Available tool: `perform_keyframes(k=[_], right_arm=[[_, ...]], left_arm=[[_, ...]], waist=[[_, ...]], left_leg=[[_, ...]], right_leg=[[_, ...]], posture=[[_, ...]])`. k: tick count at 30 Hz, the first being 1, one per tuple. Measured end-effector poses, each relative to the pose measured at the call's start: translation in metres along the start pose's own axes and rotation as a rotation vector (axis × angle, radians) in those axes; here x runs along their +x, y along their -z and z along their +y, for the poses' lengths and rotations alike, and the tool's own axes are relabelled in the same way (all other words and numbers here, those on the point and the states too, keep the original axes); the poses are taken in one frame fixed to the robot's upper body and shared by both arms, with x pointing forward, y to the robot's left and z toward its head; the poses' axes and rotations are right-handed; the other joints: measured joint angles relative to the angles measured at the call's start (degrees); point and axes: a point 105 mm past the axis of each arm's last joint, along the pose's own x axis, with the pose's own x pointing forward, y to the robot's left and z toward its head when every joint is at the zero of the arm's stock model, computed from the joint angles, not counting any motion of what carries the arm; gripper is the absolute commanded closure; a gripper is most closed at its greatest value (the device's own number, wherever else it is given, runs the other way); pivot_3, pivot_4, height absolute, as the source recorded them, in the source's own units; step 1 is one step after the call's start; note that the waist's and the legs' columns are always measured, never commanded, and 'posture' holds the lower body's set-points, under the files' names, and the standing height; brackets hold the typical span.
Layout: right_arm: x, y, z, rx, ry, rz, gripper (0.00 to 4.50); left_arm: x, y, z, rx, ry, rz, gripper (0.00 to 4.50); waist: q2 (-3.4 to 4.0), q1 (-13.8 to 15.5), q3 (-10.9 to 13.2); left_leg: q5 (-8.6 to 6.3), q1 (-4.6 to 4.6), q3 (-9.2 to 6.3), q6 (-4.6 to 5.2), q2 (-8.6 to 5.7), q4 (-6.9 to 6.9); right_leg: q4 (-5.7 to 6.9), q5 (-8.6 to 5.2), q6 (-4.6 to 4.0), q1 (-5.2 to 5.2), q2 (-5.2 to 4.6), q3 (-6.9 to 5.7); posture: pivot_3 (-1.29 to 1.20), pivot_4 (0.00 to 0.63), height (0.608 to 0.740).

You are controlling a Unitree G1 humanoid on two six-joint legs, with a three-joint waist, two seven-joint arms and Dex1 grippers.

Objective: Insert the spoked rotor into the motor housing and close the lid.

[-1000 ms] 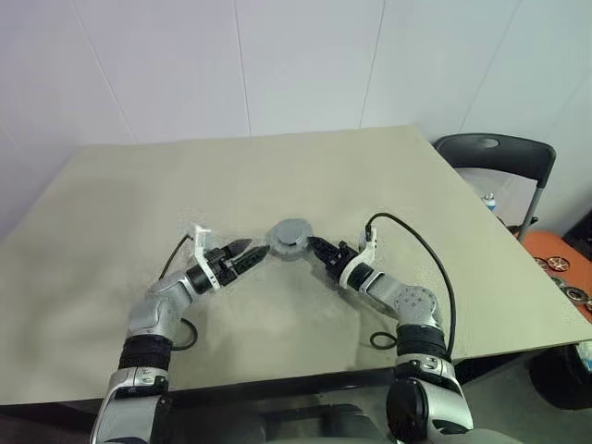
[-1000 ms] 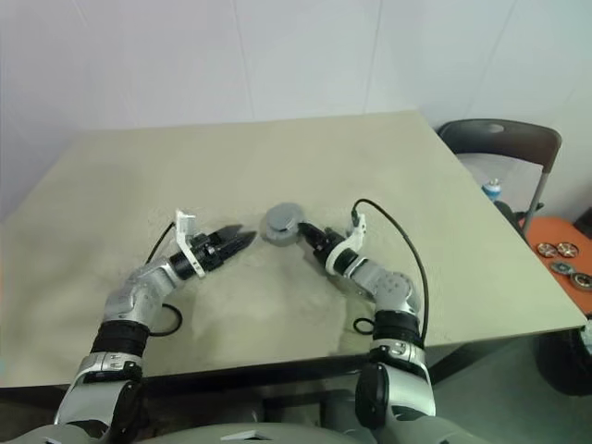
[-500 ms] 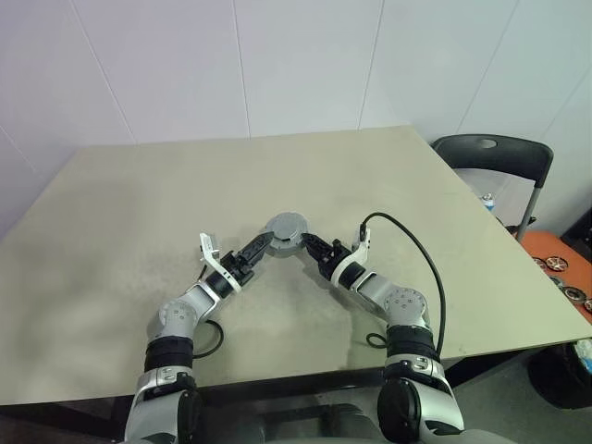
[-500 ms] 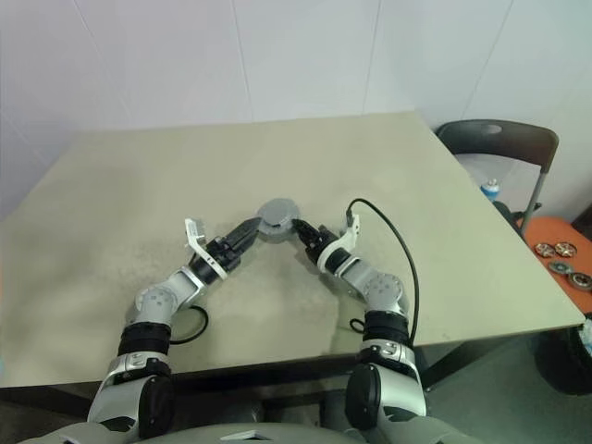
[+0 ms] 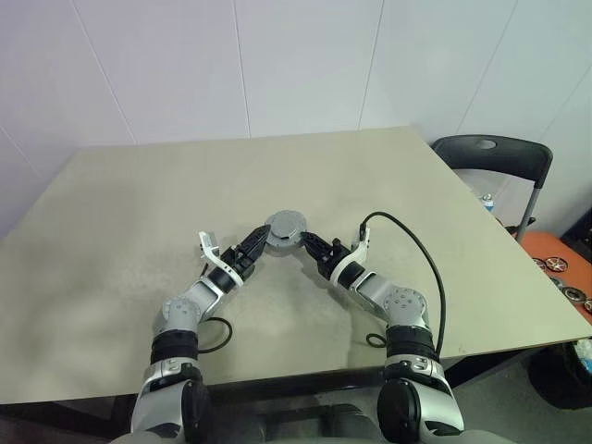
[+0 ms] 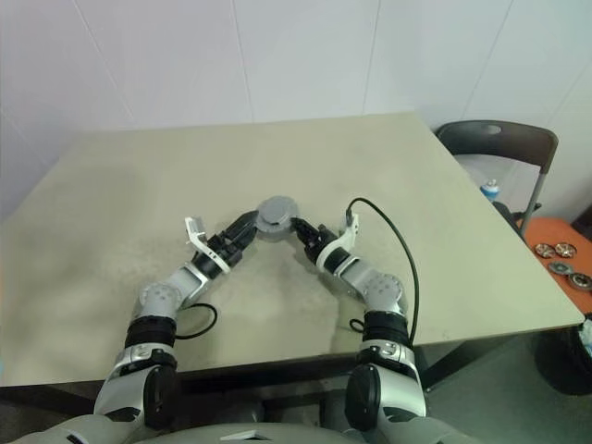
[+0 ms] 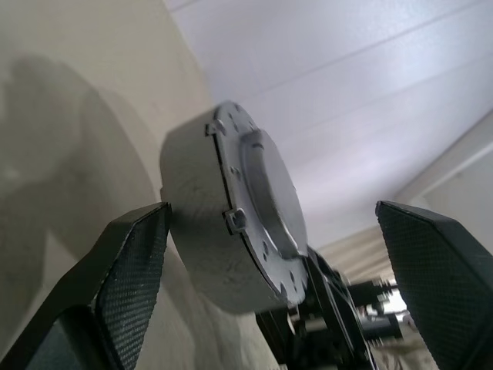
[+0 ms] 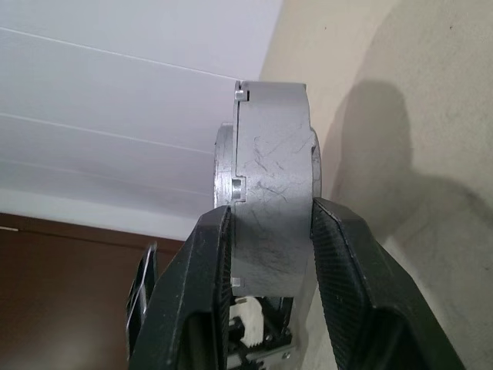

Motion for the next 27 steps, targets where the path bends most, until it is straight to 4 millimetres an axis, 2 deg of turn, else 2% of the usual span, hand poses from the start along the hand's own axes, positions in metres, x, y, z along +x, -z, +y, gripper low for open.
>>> perform_keyframes(k=[6,9,12,15,17,27], right_arm=[[0.003,0.01,0.002,-0.006,-0.007,0.048,3.3],[0.003,0.011,0.002,-0.005,-0.007,0.051,3.3],[0.003,0.011,0.002,-0.003,-0.009,0.05,3.3],[0.003,0.01,0.004,-0.001,-0.023,0.047,3.3],[0.002,0.01,0.003,0.003,-0.026,0.043,3.3],[0.003,0.011,0.013,0.012,-0.098,0.049,3.3]], left_arm=[[0.022,0.012,0.003,-0.038,0.004,0.009,0.0],[0.027,0.015,0.003,-0.043,0.012,0.021,0.0],[0.027,0.012,0.005,-0.043,0.009,0.004,0.58],[0.026,0.01,0.007,-0.048,0.003,-0.009,1.57],[0.026,0.008,0.005,-0.062,0.025,-0.023,2.02],[0.02,0.002,-0.013,-0.1,0.134,-0.04,2.26]], waist=[[0.0,0.3,0.0],[0.0,0.3,0.0],[-0.01,0.3,0.0],[-0.01,0.0,0.0],[0.0,0.0,0.0],[-0.01,-0.1,0.0]], left_leg=[[0.0,-0.02,-0.01,0.0,-0.03,0.05],[0.0,-0.01,-0.01,0.0,-0.04,0.06],[0.0,-0.01,-0.01,0.0,-0.03,0.06],[0.0,0.01,-0.01,0.0,-0.03,0.05],[0.0,0.0,-0.01,0.0,-0.02,0.05],[0.0,-0.02,-0.01,0.01,-0.02,0.05]], right_leg=[[0.0,0.01,0.02,0.03,-0.03,-0.02],[0.0,0.02,0.03,0.04,-0.03,-0.02],[0.0,0.03,0.04,0.03,-0.04,-0.01],[0.01,0.03,0.04,0.03,-0.03,-0.01],[0.02,0.03,0.04,0.02,-0.02,-0.01],[0.02,0.03,0.04,0.01,-0.03,0.0]], posture=[[0.0,0.0,0.74],[0.0,0.0,0.74],[0.0,0.0,0.74],[0.0,0.0,0.74],[0.0,0.0,0.74],[0.0,0.0,0.74]])
